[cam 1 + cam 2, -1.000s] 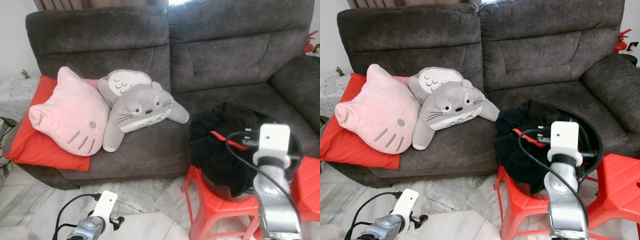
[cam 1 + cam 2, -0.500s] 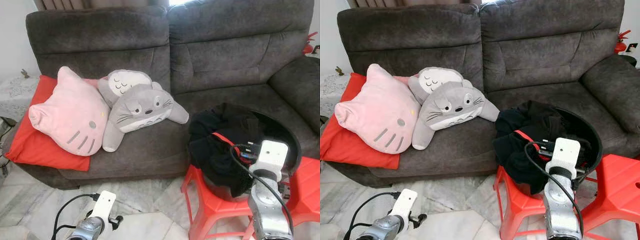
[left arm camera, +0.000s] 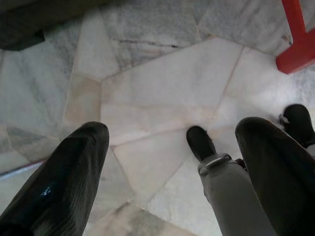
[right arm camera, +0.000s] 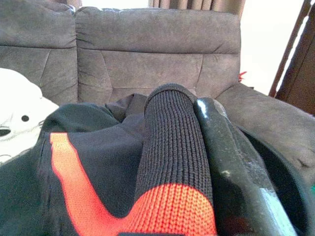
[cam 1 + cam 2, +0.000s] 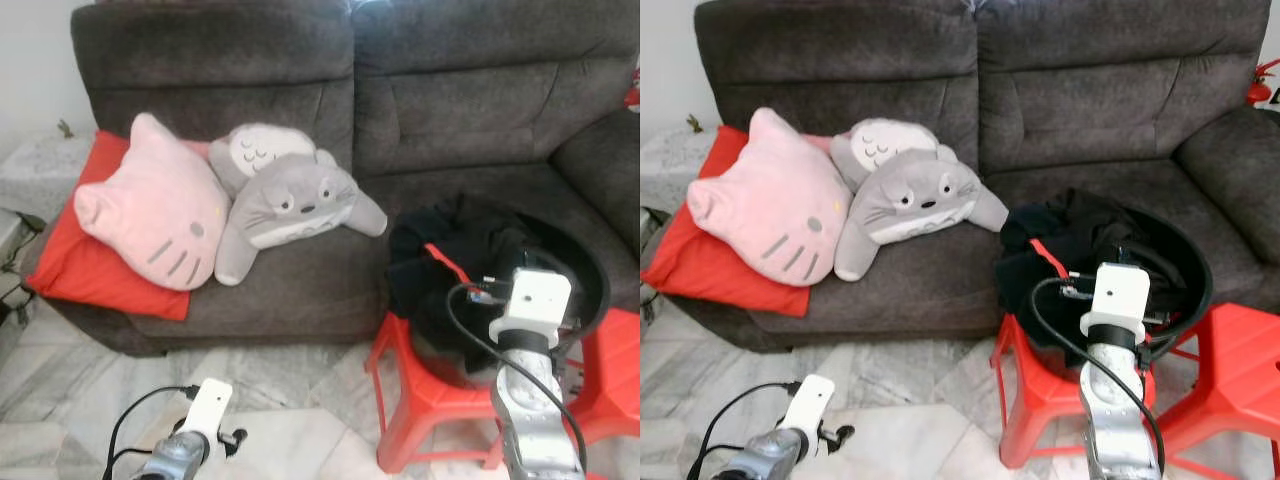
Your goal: Hang hanger
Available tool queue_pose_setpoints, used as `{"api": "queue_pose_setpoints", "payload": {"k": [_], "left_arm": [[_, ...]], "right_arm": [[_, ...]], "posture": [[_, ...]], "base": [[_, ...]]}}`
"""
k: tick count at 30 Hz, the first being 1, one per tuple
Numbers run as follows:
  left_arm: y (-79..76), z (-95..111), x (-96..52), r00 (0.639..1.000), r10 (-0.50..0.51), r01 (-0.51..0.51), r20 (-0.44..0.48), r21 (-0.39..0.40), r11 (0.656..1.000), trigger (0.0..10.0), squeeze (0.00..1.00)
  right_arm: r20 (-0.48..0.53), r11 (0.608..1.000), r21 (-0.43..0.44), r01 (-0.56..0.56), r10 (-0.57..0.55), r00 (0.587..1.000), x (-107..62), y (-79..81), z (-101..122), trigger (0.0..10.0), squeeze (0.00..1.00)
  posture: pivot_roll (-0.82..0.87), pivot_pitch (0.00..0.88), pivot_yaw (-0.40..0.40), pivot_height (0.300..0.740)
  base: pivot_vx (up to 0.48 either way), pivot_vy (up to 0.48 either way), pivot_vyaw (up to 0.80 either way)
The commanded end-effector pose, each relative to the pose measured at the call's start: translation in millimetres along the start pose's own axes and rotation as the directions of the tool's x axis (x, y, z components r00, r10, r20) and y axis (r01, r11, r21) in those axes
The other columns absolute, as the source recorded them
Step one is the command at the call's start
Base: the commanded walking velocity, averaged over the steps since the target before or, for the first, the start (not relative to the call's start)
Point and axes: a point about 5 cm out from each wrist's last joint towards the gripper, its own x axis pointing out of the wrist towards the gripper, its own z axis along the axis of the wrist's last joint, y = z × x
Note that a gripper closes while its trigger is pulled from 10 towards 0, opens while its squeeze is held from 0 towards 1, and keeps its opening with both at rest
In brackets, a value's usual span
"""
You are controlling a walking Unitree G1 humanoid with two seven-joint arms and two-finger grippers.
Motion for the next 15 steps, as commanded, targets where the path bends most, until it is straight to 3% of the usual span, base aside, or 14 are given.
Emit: {"api": "queue_pose_setpoints", "payload": {"k": [1, 15], "left_arm": [[4.8, -5.1, -1.3, 1.0, 0.009, -0.01, -0.018, -0.006, 1.0, 10.0, 0.0], [4.2, -4.4, -1.1, 1.0, 0.007, -0.007, -0.017, -0.008, 1.0, 10.0, 0.0]], "right_arm": [[0.014, 1.0, -0.001, 0.0, 0.0, 1.0, 1.9, 0.5, 3.3, 10.0, 0.0], [-0.009, 1.0, -0.012, 0.01, -0.01, 1.0, 3.3, 0.2, 0.4, 10.0, 0.0]], "posture": [[-0.21, 0.0, 0.075, 0.74], [-0.21, 0.0, 0.074, 0.74]], "base": [[-0.375, 0.0, 0.0], [-0.377, 0.0, 0.0]]}}
